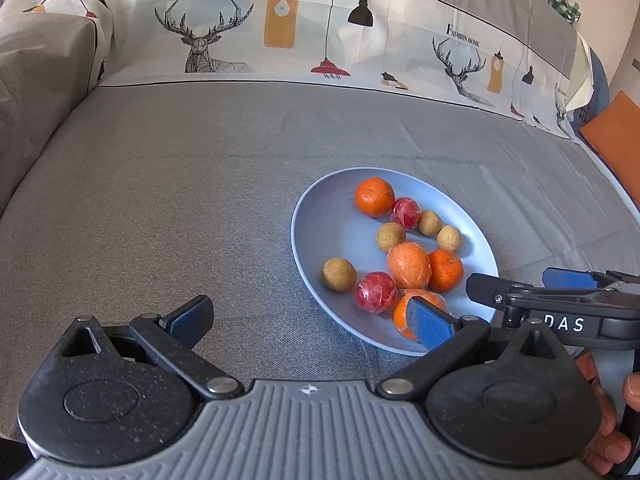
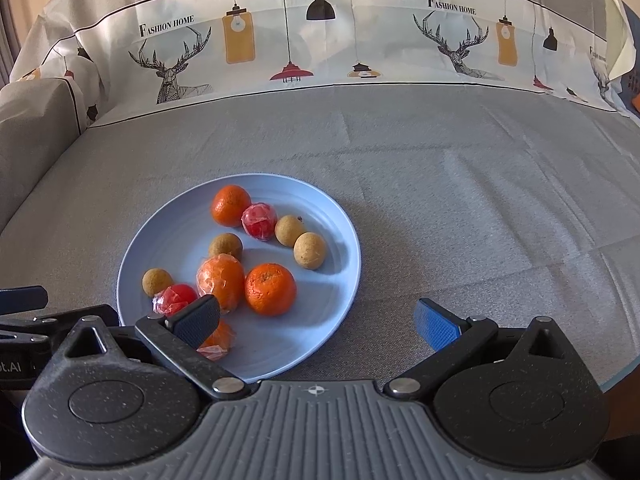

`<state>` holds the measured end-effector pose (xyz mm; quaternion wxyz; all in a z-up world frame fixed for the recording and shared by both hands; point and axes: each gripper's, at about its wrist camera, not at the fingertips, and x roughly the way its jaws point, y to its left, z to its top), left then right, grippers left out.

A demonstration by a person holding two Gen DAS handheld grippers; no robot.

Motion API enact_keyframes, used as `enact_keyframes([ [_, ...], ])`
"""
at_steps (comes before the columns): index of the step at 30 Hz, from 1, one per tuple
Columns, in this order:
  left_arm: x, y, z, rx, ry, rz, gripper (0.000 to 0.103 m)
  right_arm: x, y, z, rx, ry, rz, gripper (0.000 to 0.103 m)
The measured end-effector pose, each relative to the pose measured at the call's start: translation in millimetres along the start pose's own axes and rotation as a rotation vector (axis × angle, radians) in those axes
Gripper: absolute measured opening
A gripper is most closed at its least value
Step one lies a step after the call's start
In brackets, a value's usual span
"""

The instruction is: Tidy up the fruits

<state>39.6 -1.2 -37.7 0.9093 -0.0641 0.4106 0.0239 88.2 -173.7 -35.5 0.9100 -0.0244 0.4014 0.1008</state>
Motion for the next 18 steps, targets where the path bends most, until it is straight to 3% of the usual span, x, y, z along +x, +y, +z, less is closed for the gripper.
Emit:
enact_keyframes([
  [18, 4.5, -2.5, -0.8, 0.005, 0.012, -0.002, 0.103, 5.8, 3.3, -0.6, 0.000, 0.013, 0.003, 0.102],
])
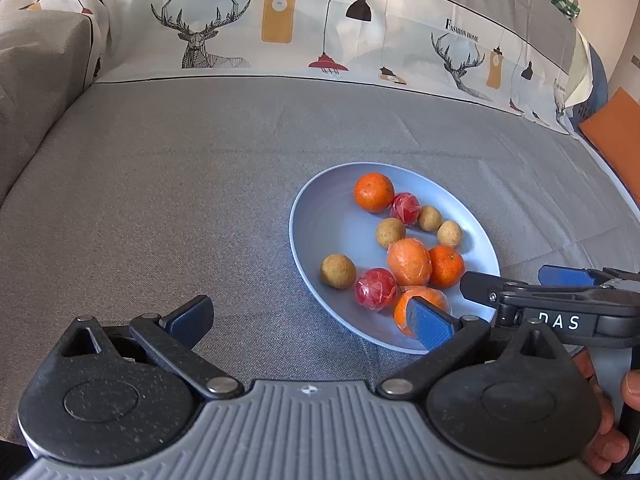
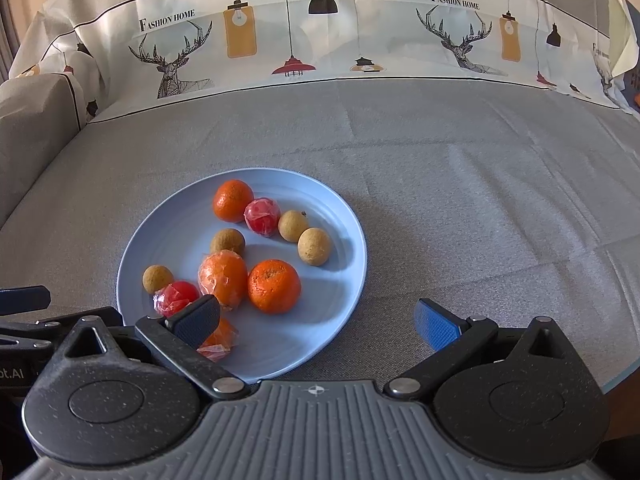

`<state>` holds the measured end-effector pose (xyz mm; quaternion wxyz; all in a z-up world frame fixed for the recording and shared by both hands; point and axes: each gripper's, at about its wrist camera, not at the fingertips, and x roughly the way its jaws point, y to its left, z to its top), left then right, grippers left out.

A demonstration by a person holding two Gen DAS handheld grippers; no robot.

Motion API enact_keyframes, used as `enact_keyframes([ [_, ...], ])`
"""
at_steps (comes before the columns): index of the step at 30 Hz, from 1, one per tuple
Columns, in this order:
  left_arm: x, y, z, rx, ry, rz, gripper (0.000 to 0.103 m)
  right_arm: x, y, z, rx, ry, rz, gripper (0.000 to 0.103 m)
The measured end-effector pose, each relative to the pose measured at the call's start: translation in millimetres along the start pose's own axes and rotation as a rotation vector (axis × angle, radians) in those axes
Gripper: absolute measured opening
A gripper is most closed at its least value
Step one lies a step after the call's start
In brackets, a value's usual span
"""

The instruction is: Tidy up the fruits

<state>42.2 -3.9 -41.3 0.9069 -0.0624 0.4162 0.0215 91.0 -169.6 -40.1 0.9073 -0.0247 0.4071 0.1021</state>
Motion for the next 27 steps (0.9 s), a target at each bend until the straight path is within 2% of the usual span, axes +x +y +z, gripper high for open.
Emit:
enact_keyframes([
  [13, 3.2, 2.7, 2.0, -0.013, 0.003, -0.014, 0.102, 4.2, 1.5, 3.7, 0.003, 0.000, 0.005, 0.102],
  [20, -0.1, 0.0, 3.9, 0.016, -0.050, -0.028, 0.103, -2.0, -5.2, 11.0, 0.046, -0.055, -0.013, 0.102],
  [27, 2.0, 0.2, 8.2, 0.021, -0.062, -0.045, 0.103, -3.0, -14.1, 17.3, 0.100, -0.081, -0.022, 0.102],
])
